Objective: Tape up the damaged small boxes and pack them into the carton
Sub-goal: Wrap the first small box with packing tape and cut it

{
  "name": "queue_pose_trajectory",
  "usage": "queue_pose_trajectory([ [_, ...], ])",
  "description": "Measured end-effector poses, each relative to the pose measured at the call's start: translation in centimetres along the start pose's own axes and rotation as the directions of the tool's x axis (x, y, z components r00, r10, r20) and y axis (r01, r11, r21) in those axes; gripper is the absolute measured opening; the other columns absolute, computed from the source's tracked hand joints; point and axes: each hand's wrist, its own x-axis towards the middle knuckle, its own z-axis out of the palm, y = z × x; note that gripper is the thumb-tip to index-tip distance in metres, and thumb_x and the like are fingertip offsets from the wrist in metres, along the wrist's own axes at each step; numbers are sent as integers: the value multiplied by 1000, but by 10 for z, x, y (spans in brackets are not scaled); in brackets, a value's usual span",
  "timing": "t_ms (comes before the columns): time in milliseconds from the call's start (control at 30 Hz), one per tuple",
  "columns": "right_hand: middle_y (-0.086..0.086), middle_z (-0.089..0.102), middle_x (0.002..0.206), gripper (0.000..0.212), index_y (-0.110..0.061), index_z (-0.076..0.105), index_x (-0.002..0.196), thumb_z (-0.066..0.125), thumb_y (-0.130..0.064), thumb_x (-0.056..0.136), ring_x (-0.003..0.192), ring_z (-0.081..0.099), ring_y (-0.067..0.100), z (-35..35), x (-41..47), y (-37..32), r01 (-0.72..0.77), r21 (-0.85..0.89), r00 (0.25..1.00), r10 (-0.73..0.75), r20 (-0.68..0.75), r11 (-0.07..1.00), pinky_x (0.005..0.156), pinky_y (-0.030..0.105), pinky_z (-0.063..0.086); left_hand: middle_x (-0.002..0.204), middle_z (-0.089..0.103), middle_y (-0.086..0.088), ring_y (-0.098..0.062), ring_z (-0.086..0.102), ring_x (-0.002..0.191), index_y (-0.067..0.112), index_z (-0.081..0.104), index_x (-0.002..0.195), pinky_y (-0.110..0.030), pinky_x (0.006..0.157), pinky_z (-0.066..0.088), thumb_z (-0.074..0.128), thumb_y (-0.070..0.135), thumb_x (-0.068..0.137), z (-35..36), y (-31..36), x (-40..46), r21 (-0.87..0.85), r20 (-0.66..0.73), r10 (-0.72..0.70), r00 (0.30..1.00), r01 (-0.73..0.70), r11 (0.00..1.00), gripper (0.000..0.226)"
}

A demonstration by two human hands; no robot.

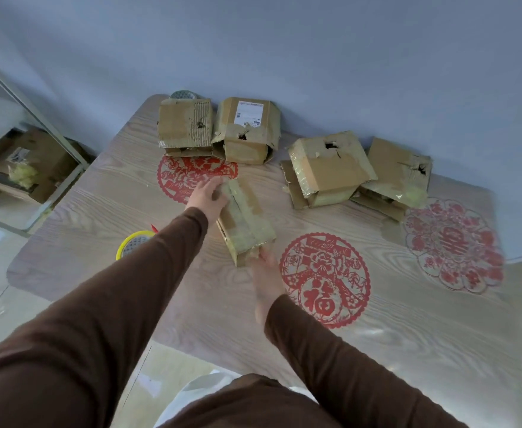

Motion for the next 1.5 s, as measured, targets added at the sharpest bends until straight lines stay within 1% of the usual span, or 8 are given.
queue_pose_trajectory([
  [133, -11, 65, 116, 29, -34, 59, 114, 60, -19, 90, 106, 62, 10, -24, 6, -3, 125, -66, 977, -135, -166, 990, 101, 33, 49, 138, 46, -14, -35, 46, 126, 21, 49, 146, -46, 111, 40, 68, 35, 91, 15, -11, -32, 24, -77, -68, 995, 70, 997, 59],
  [267, 3, 52, 138, 48, -14, 37, 149, 49, -15, 102, 114, 52, 13, -58, 14, 0, 141, -137, 940, -176, -293, 980, 100, 28, 40, 122, 47, -5, -24, 52, 115, 23, 46, 149, -36, 109, 42, 73, 42, 88, 51, -27, -86, -155, -37, -119, 992, 112, 982, 69],
  [433, 1, 33, 161, 57, -24, 24, 159, 40, -41, 107, 148, 30, 22, -67, 23, 10, 122, -333, 930, -225, -292, 935, 122, 42, 24, 143, 57, 4, -12, 52, 132, 28, 36, 155, -40, 115, 41, 69, 37, 91, 70, -38, -100, -383, -27, -65, 997, 50, 922, 72],
  [700, -3, 32, 162, 62, -24, 23, 160, 36, -50, 105, 148, 29, 13, -69, 25, 17, 105, -66, 965, -118, -234, 992, 113, 21, 23, 141, 60, 3, -9, 54, 132, 18, 40, 153, -17, 105, 44, 51, 13, 104, 69, -34, -106, -651, 69, -40, 997, 75, 755, 50],
  [967, -6, 26, 163, 62, -24, 18, 161, 33, -50, 106, 141, 27, 3, -77, 28, 13, 20, -41, 990, -26, -141, 999, 101, 9, 26, 143, 59, 0, -16, 51, 135, 19, 44, 151, -39, 118, 35, 55, 26, 100, 67, -39, -100, -619, 114, -34, 993, 97, 780, 52],
  [1167, -8, 48, 149, 57, -28, 37, 154, 42, -51, 103, 136, 48, 18, -70, 24, 8, 34, 150, 975, 0, -221, 988, 107, 32, 40, 146, 47, 10, -7, 48, 129, 20, 38, 153, -6, 93, 42, 55, 21, 103, 49, 7, -97, -555, 32, 27, 999, -4, 832, 53],
  [1300, 2, 63, 127, 33, -28, 51, 135, 47, -39, 104, 114, 63, 25, -63, 17, 20, -47, 128, 950, 84, -301, 991, 101, 48, 52, 118, 61, 3, -13, 58, 104, 24, 53, 130, -34, 90, 52, 63, 30, 96, 41, 38, -82, -231, 13, 234, 972, -225, 947, 36],
  [1500, -5, 59, 136, 47, -32, 42, 147, 47, -35, 101, 123, 58, 18, -77, 13, 18, 148, 98, 931, -105, -349, 984, 108, 44, 46, 114, 57, 2, -18, 60, 102, 22, 46, 127, -44, 95, 55, 71, 28, 90, 46, 26, -83, -178, 25, 122, 992, -115, 977, 45],
])
